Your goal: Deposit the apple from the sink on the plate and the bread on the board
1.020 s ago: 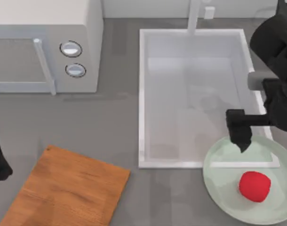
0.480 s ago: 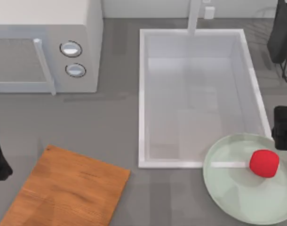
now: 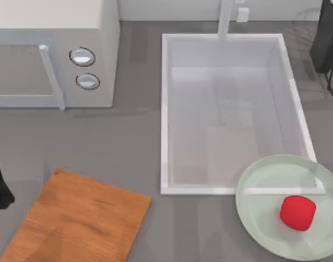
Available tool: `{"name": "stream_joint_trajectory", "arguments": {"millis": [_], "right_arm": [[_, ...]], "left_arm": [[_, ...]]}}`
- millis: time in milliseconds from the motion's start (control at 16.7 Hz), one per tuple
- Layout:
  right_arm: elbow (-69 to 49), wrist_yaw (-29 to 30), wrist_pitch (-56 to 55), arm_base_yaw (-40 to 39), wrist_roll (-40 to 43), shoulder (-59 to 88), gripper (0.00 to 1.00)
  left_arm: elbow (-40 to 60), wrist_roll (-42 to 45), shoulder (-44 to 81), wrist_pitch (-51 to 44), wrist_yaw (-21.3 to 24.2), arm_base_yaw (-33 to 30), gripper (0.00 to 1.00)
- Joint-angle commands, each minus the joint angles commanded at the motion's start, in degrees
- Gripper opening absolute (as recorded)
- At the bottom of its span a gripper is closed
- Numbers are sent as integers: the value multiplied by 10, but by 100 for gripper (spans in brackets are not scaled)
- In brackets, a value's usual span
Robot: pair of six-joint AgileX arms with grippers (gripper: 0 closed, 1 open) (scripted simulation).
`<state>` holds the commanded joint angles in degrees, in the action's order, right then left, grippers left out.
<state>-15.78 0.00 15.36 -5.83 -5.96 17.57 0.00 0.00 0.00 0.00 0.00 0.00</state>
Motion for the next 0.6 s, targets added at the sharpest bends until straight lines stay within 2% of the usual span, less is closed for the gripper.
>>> {"name": "stream_joint_trajectory", "arguments": {"millis": [300,600], "right_arm": [[138,0,-134,50,51,-155,100],[158,0,-154,58,60,-176,100]], "left_arm": [[0,0,0,0,0,0,100],[0,0,0,0,0,0,100]]}}
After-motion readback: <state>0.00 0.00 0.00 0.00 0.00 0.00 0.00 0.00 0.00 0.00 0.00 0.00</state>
